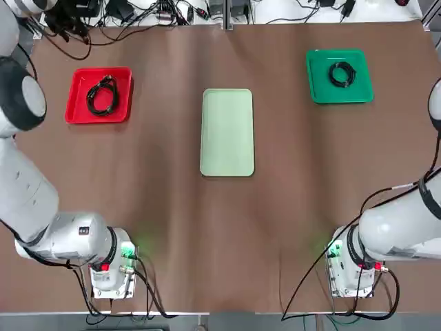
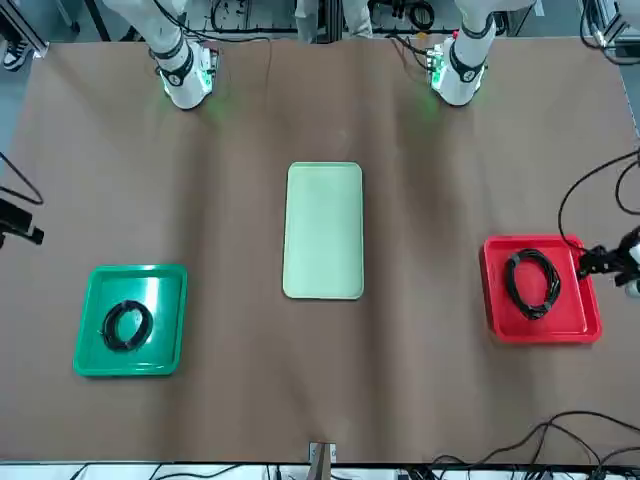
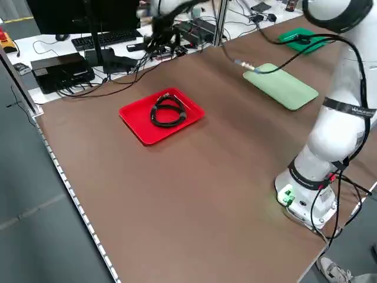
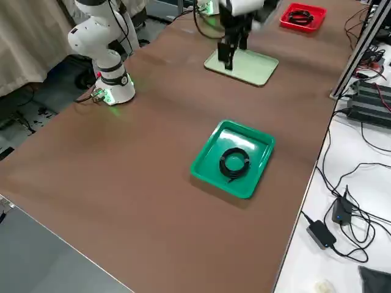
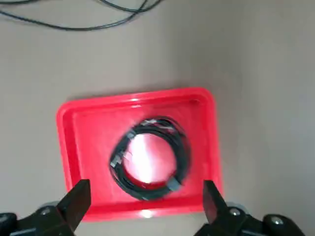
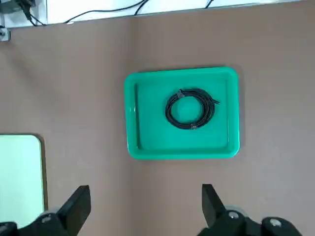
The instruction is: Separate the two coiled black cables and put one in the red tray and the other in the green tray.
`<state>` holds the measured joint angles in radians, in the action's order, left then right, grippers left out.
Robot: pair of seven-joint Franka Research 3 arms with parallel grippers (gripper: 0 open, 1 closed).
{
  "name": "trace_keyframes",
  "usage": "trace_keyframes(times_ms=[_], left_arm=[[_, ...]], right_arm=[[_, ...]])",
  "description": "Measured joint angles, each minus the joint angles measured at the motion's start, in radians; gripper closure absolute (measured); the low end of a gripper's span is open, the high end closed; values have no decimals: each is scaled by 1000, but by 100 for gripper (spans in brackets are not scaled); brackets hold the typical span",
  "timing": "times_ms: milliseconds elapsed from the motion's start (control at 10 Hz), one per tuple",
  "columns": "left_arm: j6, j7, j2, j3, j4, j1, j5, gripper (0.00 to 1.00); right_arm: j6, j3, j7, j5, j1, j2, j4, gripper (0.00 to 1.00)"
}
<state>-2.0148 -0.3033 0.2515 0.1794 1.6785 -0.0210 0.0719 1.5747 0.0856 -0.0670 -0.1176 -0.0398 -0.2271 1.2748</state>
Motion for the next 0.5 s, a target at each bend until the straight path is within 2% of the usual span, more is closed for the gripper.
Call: trace_keyframes(times_ms=[200, 300, 400, 500], left_arm=[[125, 129, -93, -86, 1, 3, -22, 0], [182, 165, -129, -113, -3, 3, -23, 0], [235, 200, -158, -123, -27, 3, -23, 0], [299, 222, -173, -125, -85, 3, -24, 0]], right_arm=[[-20, -2, 77, 30, 67, 48, 12, 0], [-30, -2, 97, 31, 75, 84, 44, 1], [-35, 0, 108, 32, 74, 129, 97, 1], [-35, 1, 111, 32, 74, 168, 141, 1]])
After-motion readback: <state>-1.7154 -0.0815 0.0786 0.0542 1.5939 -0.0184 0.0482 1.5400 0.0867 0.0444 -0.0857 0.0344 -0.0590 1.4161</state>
